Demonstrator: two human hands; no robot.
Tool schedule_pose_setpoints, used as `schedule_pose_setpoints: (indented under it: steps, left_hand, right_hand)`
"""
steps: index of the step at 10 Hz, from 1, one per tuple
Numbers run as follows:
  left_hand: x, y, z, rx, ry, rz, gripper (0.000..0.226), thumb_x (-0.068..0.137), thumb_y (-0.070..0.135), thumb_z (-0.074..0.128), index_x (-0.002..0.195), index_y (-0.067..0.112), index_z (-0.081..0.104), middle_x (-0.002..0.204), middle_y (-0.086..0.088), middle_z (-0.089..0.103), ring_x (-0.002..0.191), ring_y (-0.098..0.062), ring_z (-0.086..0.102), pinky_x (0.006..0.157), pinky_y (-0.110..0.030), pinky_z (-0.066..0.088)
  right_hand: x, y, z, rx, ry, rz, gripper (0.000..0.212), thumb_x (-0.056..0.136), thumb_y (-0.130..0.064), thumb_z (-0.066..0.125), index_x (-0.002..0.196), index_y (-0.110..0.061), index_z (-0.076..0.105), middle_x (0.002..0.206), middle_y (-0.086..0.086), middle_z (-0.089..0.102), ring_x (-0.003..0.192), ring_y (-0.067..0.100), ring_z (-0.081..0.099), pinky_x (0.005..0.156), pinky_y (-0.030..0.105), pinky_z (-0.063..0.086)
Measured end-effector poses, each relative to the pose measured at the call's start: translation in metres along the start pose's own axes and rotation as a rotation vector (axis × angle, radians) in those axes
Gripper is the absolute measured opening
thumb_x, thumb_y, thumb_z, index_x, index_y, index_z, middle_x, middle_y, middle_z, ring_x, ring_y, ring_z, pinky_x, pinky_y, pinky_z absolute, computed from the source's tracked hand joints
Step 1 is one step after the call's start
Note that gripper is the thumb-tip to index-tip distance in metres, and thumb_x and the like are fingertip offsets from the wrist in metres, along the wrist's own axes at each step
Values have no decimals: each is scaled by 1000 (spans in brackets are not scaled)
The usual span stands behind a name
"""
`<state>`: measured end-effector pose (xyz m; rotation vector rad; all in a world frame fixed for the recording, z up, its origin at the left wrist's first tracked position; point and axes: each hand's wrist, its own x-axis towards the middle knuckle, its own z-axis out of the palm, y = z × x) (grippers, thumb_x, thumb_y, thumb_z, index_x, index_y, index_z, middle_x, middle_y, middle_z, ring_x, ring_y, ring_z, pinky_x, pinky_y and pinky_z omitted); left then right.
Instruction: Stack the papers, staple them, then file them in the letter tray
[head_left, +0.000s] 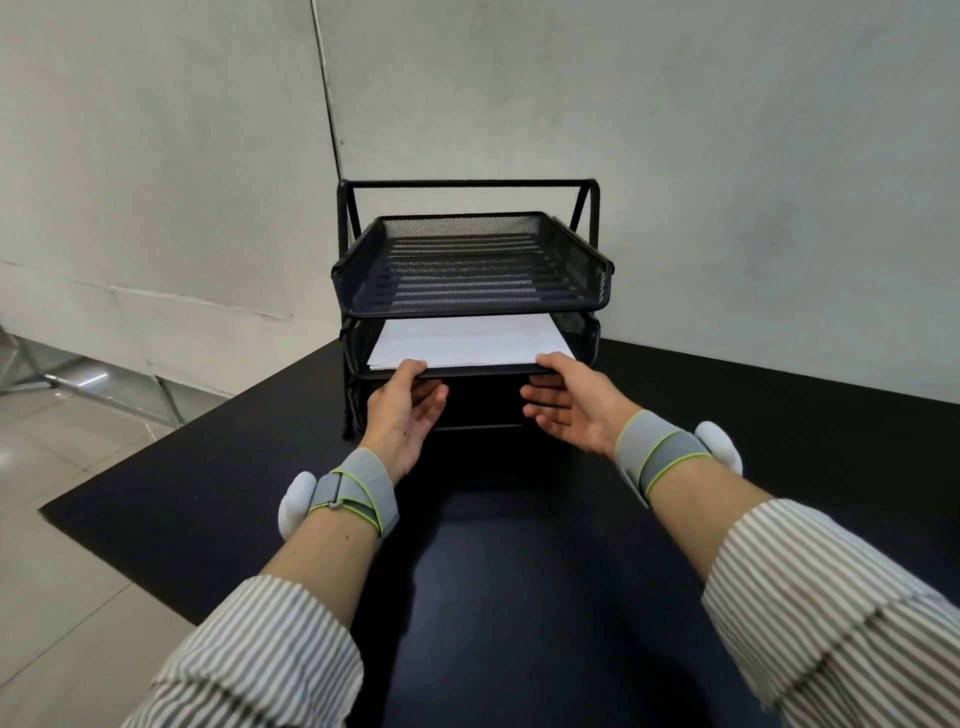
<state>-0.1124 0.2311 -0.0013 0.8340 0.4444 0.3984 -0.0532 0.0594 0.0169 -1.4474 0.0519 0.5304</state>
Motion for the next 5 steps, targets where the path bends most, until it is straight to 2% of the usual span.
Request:
schedule_pose_setpoints:
  steps: [1, 3, 4, 5]
  left_hand:
    - [-1, -1, 1, 0, -11, -11, 13, 91, 16, 55, 80, 10, 52, 76, -8, 57, 66, -17, 58, 44, -14, 53]
    - [-9, -11, 5, 65, -115, -45, 18, 93, 24, 49, 91, 7, 53, 79, -10, 59, 70, -19, 59, 47, -16, 55]
    - [-15, -19, 12, 146, -158, -44, 21, 94, 24, 48, 84, 7, 56, 78, -10, 59, 67, -18, 60, 48, -16, 55]
    - [-23, -34, 24, 320, -212, -43, 21, 95, 23, 47, 82, 10, 57, 75, -8, 60, 54, -12, 63, 50, -16, 54]
  right_hand:
    - [-2, 1, 0, -19, 0, -15, 28, 91, -38, 59, 87, -11, 63, 78, 5, 69, 60, 18, 64, 42, 19, 49]
    - [-5, 4, -6, -85, 25, -79, 33, 94, -42, 54, 87, -11, 61, 76, 7, 69, 56, 17, 64, 45, 20, 49]
    - [-7, 4, -12, -108, 52, -111, 34, 95, -42, 53, 87, -10, 61, 75, 7, 69, 53, 17, 63, 45, 21, 49]
    - [-14, 6, -22, -191, 122, -186, 34, 95, -42, 52, 86, -10, 61, 74, 8, 69, 50, 17, 61, 44, 20, 48]
